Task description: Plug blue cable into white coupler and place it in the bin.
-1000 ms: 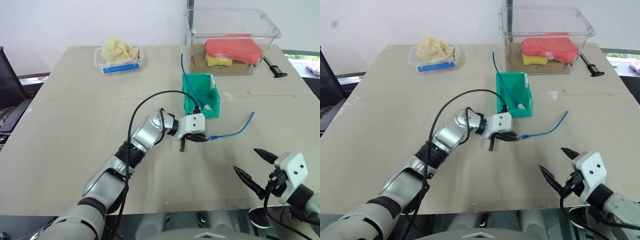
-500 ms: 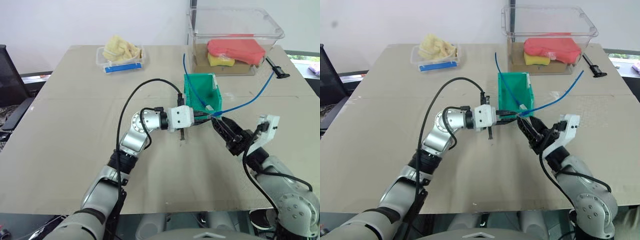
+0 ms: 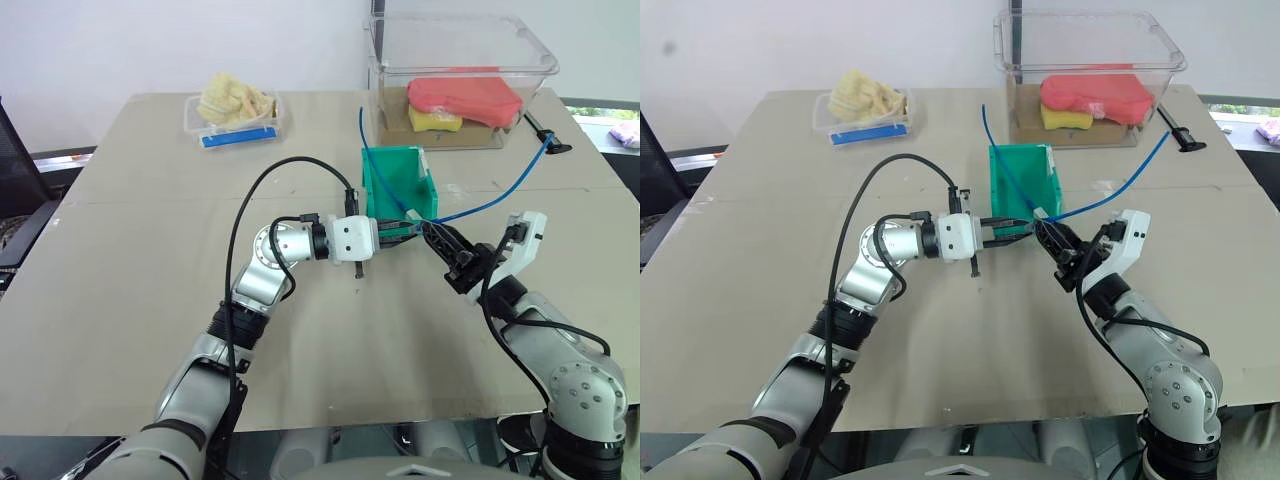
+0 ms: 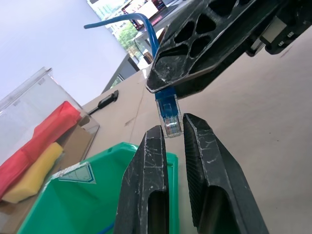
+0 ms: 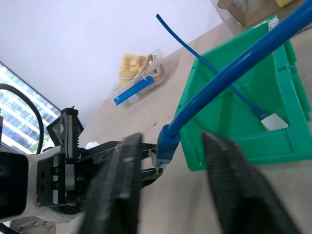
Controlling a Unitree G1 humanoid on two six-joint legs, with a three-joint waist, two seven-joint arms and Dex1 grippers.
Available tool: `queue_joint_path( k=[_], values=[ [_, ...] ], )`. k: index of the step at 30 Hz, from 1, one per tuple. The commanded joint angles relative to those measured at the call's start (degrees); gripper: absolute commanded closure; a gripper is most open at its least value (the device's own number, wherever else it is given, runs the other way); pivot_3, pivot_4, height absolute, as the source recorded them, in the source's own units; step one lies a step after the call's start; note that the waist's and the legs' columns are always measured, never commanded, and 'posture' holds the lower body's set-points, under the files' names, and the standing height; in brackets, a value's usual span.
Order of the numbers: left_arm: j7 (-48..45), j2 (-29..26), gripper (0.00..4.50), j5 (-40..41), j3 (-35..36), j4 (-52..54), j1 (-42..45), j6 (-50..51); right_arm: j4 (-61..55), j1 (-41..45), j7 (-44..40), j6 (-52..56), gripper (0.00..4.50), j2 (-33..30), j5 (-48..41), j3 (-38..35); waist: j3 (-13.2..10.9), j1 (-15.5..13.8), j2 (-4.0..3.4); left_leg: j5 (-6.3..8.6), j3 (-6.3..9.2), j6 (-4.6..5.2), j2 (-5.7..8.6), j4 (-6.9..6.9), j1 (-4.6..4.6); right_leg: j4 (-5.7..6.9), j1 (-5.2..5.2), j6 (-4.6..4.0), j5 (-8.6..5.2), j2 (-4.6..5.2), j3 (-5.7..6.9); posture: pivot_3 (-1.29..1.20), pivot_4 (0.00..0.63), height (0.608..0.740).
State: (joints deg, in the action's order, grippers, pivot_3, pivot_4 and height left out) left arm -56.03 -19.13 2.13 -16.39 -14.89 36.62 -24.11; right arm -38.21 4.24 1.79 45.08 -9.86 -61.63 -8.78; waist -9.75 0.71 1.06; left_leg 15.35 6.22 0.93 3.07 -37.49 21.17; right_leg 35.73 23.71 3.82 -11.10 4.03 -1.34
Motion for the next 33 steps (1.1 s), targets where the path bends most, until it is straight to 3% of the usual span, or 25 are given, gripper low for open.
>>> queue_joint_path(
  k=[1,4,8,12,16,21,29,33],
  values=[
    [0.2,-0.2,4.50,0.1,0.0,1.8,0.4,-2.0,-1.5,0.6,0.4,-0.5,4.43,-0.7,-2.2,0.5,0.0,0.1,0.00,0.00,0.01,0.00,0.00,0.00,-0.01,0.01,0.00,0.00,0.00,0.00,0.00,0.00,0.150,0.740],
    [-1.0,-0.7,4.50,1.5,0.2,2.4,0.0,0.5,-1.2,0.9,0.6,-0.5,4.43,-1.5,-3.1,0.8,0.0,0.1,0.00,0.00,0.00,0.00,-0.01,0.00,-0.02,0.02,0.00,0.00,0.00,-0.01,0.00,0.00,0.150,0.740],
    [-1.6,-2.3,2.57,4.1,1.8,5.8,-1.3,7.5,-1.0,1.1,0.6,-0.8,4.50,-2.4,-3.8,1.2,0.0,0.2,0.00,0.00,0.00,0.00,-0.03,0.00,-0.02,0.02,0.00,0.00,0.00,-0.01,0.00,0.00,0.150,0.740],
    [-3.3,-7.7,0.76,13.7,6.4,14.9,-5.5,26.0,0.1,1.6,0.1,-1.2,4.50,-2.9,-4.1,1.4,0.0,0.6,-0.01,0.00,-0.01,0.01,-0.13,0.06,-0.04,0.03,0.01,0.00,-0.01,-0.02,-0.02,0.00,0.150,0.740],
    [-2.7,-16.2,0.76,22.6,14.7,23.0,-11.1,42.5,1.1,1.3,-1.3,-1.8,4.50,-3.4,-3.2,1.9,0.0,1.5,-0.03,0.00,0.06,0.01,-0.18,0.11,-0.07,0.08,0.03,-0.01,-0.01,-0.06,0.01,0.00,0.150,0.740],
    [1.5,-21.1,0.76,29.6,26.9,27.3,-19.7,51.9,2.9,1.2,-3.5,-3.1,4.50,-3.3,-1.6,2.4,0.0,1.6,-0.05,0.00,0.04,0.00,-0.21,0.15,-0.08,0.04,0.04,-0.01,-0.02,-0.06,-0.02,0.00,0.150,0.740],
    [-5.7,-23.4,0.76,30.1,37.1,27.7,-41.9,44.9,7.7,2.8,-8.3,-4.6,4.50,-2.8,1.7,4.6,0.0,1.6,-0.04,0.01,-0.21,-0.01,-0.24,0.28,-0.21,0.00,0.04,-0.02,-0.02,-0.03,-0.19,0.00,0.150,0.740],
    [-5.0,-22.8,0.76,28.5,37.8,28.4,-46.4,42.2,8.6,2.9,-9.5,-4.8,4.50,-3.0,2.1,3.8,0.0,0.4,-0.01,0.01,-0.17,-0.01,-0.27,0.30,-0.17,-0.04,0.07,-0.03,-0.02,-0.02,-0.16,0.00,0.150,0.740]
  ],
)
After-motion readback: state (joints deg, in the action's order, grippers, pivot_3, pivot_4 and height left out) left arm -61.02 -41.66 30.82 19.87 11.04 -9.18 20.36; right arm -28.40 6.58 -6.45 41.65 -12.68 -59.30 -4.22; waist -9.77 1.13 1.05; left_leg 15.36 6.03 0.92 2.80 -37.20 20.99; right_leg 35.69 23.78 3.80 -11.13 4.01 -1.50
